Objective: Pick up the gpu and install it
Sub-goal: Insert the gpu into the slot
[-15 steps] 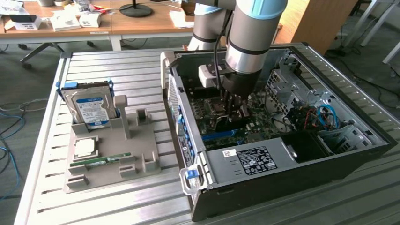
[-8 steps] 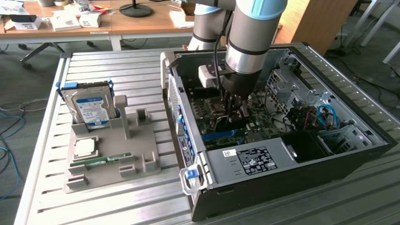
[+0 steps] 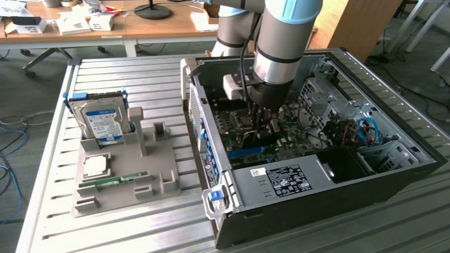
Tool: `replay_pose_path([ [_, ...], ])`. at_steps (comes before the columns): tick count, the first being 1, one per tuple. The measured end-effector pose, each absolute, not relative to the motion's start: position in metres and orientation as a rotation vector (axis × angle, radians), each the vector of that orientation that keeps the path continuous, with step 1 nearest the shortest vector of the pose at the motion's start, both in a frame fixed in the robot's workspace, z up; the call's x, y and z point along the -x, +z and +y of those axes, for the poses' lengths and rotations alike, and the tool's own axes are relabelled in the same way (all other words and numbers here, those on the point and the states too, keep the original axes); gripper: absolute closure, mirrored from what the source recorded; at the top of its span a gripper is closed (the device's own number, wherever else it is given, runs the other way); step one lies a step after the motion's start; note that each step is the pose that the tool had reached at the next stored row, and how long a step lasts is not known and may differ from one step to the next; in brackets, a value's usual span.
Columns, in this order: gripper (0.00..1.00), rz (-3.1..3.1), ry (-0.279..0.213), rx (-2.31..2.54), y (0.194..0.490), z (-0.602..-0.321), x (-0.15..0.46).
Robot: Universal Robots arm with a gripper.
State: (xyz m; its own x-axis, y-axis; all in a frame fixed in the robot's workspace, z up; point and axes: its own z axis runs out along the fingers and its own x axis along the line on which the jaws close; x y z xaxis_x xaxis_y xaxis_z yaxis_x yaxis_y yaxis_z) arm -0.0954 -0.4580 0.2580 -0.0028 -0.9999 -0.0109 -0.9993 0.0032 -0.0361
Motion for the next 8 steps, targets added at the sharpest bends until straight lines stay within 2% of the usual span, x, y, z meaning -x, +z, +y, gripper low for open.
replay_pose_path([
  [8,0.74,2.201,-0.028,2.194,0.2571,-0.4579,0.0954],
])
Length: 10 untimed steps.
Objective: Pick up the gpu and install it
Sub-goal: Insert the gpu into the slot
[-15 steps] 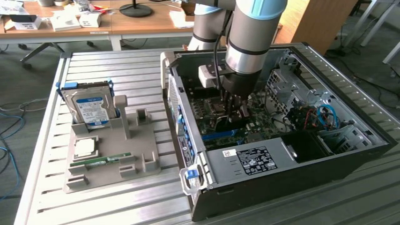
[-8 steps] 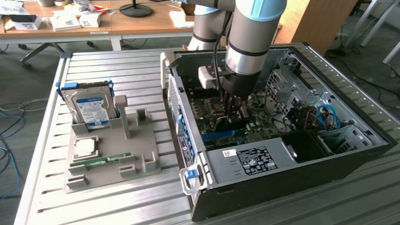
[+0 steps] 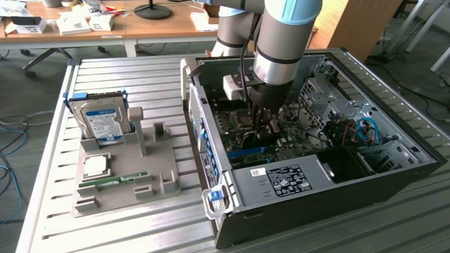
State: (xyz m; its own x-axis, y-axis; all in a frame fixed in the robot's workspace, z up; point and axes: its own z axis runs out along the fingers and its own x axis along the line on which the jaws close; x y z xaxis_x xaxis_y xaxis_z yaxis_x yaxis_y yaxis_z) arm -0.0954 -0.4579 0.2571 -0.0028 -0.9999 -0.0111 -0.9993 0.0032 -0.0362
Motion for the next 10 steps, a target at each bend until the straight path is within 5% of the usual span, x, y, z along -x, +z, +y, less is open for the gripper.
replay_pose_path([
  [10,0.74,2.201,-0.028,2.195,0.254,-0.458,0.0954],
])
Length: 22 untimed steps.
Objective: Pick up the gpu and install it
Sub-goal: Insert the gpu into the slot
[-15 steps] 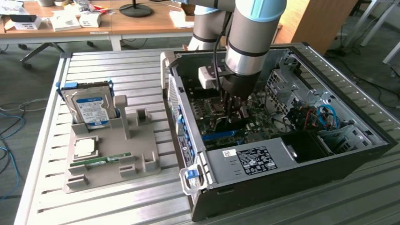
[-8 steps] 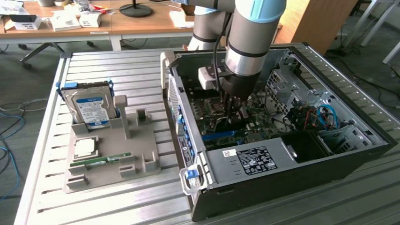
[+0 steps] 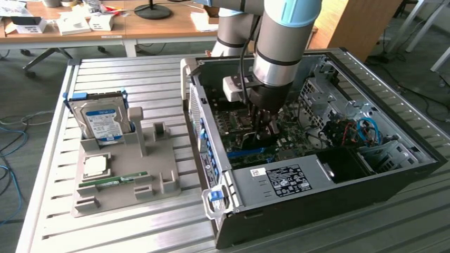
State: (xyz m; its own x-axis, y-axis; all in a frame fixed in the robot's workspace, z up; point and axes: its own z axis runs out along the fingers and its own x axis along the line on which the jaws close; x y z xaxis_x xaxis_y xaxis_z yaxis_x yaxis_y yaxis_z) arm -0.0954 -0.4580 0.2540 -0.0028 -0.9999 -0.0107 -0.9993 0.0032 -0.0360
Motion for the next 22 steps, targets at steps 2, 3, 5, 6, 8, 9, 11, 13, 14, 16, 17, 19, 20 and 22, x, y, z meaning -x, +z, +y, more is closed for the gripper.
replay_pose_path([
  [2,0.74,2.201,-0.028,2.195,0.2539,-0.458,0.0954],
  [3,0.74,2.201,-0.028,2.194,0.2534,-0.4579,0.0954],
  [5,0.74,2.201,-0.028,2.194,0.2525,-0.4579,0.0954],
  [6,0.74,2.201,-0.028,2.195,0.252,-0.458,0.0954],
  [8,0.74,2.202,-0.028,2.195,0.2513,-0.458,0.0955],
  [9,0.74,2.202,-0.028,2.195,0.2508,-0.458,0.0955],
  [11,0.74,2.201,-0.028,2.195,0.25,-0.458,0.0956],
  [13,0.74,2.201,-0.028,2.195,0.25,-0.458,0.0956],
  [14,0.74,2.201,-0.028,2.195,0.2499,-0.458,0.0956],
  [16,0.74,2.201,-0.028,2.195,0.25,-0.4579,0.0955],
  [17,0.74,2.201,-0.028,2.195,0.2503,-0.4579,0.0956],
  [19,0.74,2.202,-0.03,2.195,0.2517,-0.4579,0.0956],
  [20,0.74,2.202,-0.03,2.196,0.2524,-0.4579,0.0956],
  [22,0.74,2.203,-0.032,2.196,0.2533,-0.4579,0.0955],
])
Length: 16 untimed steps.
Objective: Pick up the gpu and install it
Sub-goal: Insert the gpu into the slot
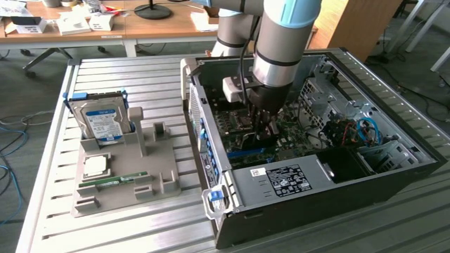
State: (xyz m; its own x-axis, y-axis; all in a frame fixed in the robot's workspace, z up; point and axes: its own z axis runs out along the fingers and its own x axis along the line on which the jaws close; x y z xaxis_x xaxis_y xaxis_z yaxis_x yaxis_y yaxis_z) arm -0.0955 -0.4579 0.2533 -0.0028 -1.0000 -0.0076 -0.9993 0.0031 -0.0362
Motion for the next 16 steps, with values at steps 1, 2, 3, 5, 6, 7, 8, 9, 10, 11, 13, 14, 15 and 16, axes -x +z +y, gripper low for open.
replay_pose_path([
  [1,0.74,2.203,-0.032,2.196,0.2533,-0.4579,0.0955],
  [2,0.74,2.203,-0.032,2.196,0.2534,-0.4579,0.0956],
  [3,0.74,2.203,-0.032,2.196,0.2534,-0.458,0.0956],
  [5,0.74,2.203,-0.032,2.196,0.2534,-0.458,0.0956],
  [6,0.74,2.203,-0.032,2.196,0.2534,-0.458,0.0956],
  [7,0.74,2.202,-0.033,2.196,0.2534,-0.4579,0.0956],
  [8,0.74,2.202,-0.034,2.195,0.2535,-0.458,0.0957],
  [9,0.74,2.201,-0.035,2.195,0.2535,-0.458,0.0957],
  [10,0.74,2.2,-0.035,2.194,0.2535,-0.458,0.0956],
  [11,0.74,2.2,-0.035,2.194,0.2535,-0.458,0.0956],
  [13,0.74,2.2,-0.036,2.194,0.2534,-0.4579,0.0958],
  [14,0.74,2.2,-0.036,2.193,0.2535,-0.4578,0.0963],
  [15,0.74,2.2,-0.036,2.193,0.2535,-0.4578,0.0966],
  [16,0.74,2.199,-0.036,2.193,0.2535,-0.4578,0.0969],
])
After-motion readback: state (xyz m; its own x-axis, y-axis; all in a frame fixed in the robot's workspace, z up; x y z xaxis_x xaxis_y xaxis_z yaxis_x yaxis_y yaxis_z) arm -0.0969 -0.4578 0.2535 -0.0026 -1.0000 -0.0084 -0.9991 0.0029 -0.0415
